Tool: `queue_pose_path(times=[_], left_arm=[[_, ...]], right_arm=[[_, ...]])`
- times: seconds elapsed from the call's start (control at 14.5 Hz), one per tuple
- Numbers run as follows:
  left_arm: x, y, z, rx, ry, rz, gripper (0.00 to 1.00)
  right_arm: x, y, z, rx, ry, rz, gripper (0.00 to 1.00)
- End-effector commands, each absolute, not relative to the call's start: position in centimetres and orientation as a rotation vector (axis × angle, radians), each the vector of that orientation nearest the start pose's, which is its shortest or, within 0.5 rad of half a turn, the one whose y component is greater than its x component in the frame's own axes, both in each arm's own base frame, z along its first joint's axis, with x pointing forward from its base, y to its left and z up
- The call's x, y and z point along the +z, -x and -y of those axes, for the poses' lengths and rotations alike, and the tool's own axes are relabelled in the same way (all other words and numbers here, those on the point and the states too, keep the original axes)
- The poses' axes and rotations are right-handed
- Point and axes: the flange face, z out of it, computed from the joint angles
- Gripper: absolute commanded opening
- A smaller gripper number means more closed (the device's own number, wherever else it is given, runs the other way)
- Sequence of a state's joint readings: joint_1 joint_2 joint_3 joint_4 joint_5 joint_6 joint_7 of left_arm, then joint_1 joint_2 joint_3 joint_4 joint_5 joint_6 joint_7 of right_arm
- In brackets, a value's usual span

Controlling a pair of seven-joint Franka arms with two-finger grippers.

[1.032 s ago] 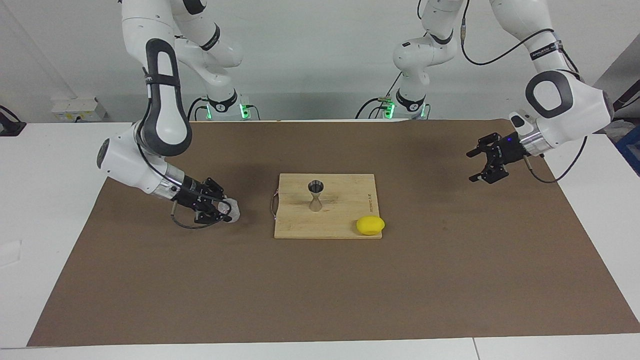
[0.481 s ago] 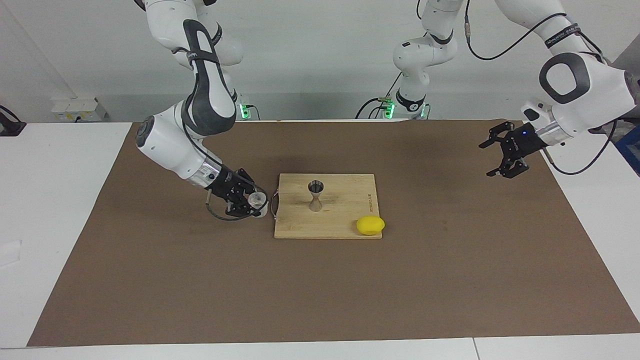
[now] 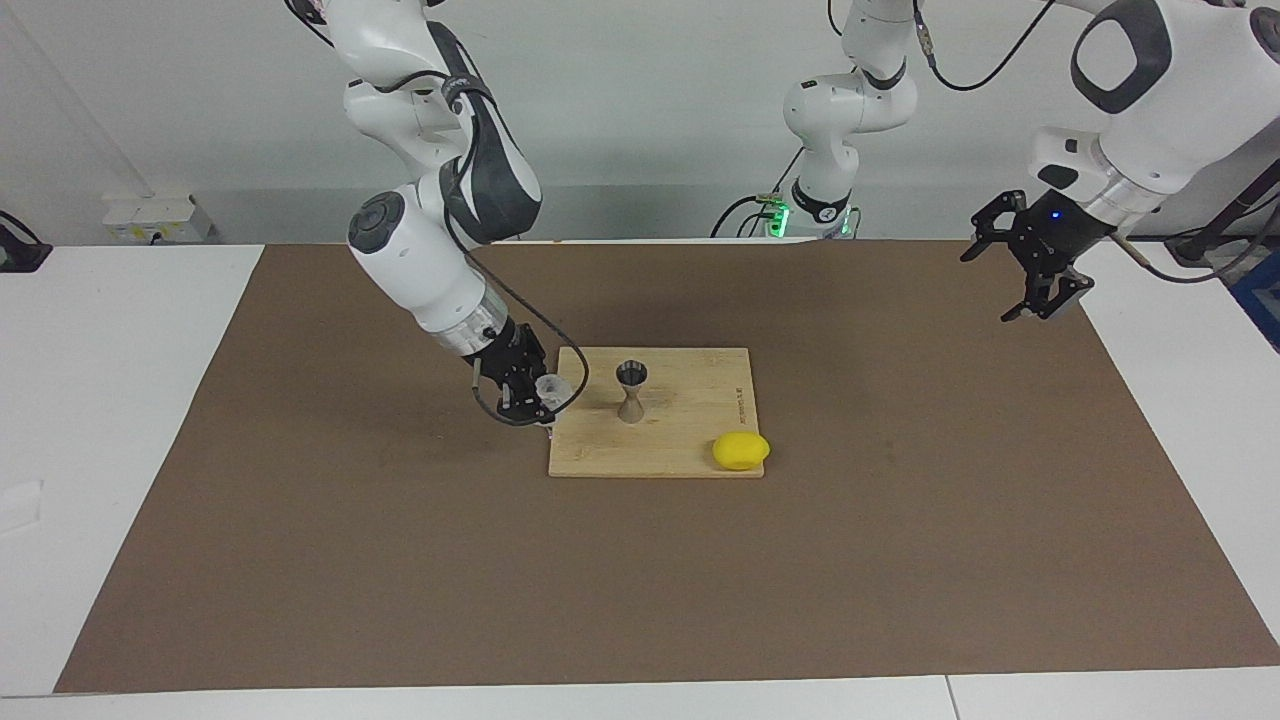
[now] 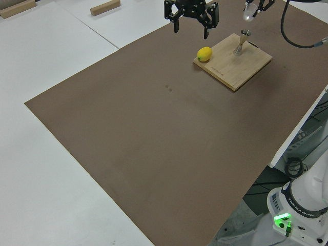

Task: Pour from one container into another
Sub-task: 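Lift the clear glass cup with the right gripper over the dark cup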

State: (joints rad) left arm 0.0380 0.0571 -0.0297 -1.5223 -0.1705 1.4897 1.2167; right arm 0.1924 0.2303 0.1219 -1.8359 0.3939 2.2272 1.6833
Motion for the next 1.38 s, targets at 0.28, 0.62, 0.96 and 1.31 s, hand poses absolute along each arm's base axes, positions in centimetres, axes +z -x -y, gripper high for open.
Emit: queue_pose_path(times=[0.28,0.62,0.96,1.31], left_arm=[[61.7,-55.4,0.8,0.149,3.120,-1.171,1.00],[63.4,-54.8,-0.1,0.131,3.200,-0.469,1.00],[64.9,-54.6,-0.3,0.038,3.155,-0.141,1.00],[65.3,-54.4,0.8,0.014,3.127,-0.068,1.00]], right_arm=[[43.9,-59.4,-26.0,0.105,2.085,-1.971,0.00],[44.2,-57.9,-29.0,-0.088,2.256,-1.881,0.00],[44.3,-56.9,-30.9,-0.228,2.367,-1.784,0.00],[44.5,-55.9,-32.9,-0.342,2.442,-1.690,0.00]])
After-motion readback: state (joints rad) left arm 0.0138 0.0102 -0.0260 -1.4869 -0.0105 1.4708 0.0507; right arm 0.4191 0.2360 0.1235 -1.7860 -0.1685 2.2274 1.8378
